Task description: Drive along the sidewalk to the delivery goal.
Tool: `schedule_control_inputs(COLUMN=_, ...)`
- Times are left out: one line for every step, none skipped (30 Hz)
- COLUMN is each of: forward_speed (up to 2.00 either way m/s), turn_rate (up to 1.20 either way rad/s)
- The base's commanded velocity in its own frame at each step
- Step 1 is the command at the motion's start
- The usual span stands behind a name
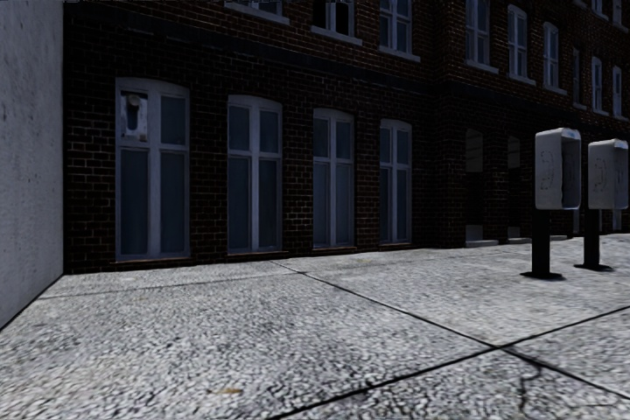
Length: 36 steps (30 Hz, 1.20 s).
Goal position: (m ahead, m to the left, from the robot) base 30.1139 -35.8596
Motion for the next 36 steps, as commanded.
schedule_control_inputs(forward_speed=0.0, turn_rate=-0.53)
schedule_control_inputs(forward_speed=0.0, turn_rate=-0.09)
schedule_control_inputs(forward_speed=0.0, turn_rate=0.0)
schedule_control_inputs(forward_speed=0.0, turn_rate=0.0)
schedule_control_inputs(forward_speed=0.0, turn_rate=0.0)
schedule_control_inputs(forward_speed=0.0, turn_rate=0.0)
schedule_control_inputs(forward_speed=0.0, turn_rate=0.0)
schedule_control_inputs(forward_speed=0.0, turn_rate=0.0)
schedule_control_inputs(forward_speed=0.0, turn_rate=0.0)
schedule_control_inputs(forward_speed=0.0, turn_rate=0.0)
schedule_control_inputs(forward_speed=0.0, turn_rate=0.0)
schedule_control_inputs(forward_speed=0.0, turn_rate=-0.04)
schedule_control_inputs(forward_speed=0.0, turn_rate=-0.14)
schedule_control_inputs(forward_speed=0.0, turn_rate=-0.17)
schedule_control_inputs(forward_speed=0.0, turn_rate=-0.17)
schedule_control_inputs(forward_speed=0.0, turn_rate=-0.18)
schedule_control_inputs(forward_speed=0.0, turn_rate=-0.18)
schedule_control_inputs(forward_speed=0.0, turn_rate=-0.18)
schedule_control_inputs(forward_speed=0.0, turn_rate=-0.2)
schedule_control_inputs(forward_speed=0.0, turn_rate=-0.35)
schedule_control_inputs(forward_speed=0.0, turn_rate=-0.51)
schedule_control_inputs(forward_speed=0.0, turn_rate=-0.51)
schedule_control_inputs(forward_speed=0.0, turn_rate=-0.55)
schedule_control_inputs(forward_speed=0.0, turn_rate=-0.56)
schedule_control_inputs(forward_speed=0.0, turn_rate=-0.56)
schedule_control_inputs(forward_speed=0.0, turn_rate=-0.56)
schedule_control_inputs(forward_speed=0.0, turn_rate=-0.56)
schedule_control_inputs(forward_speed=0.05, turn_rate=-0.56)
schedule_control_inputs(forward_speed=0.05, turn_rate=-0.56)
schedule_control_inputs(forward_speed=0.48, turn_rate=-0.56)
schedule_control_inputs(forward_speed=0.93, turn_rate=-0.56)
schedule_control_inputs(forward_speed=1.12, turn_rate=-0.56)
schedule_control_inputs(forward_speed=1.12, turn_rate=-0.56)
schedule_control_inputs(forward_speed=1.34, turn_rate=-0.56)
schedule_control_inputs(forward_speed=1.46, turn_rate=-0.56)
schedule_control_inputs(forward_speed=1.57, turn_rate=-0.56)
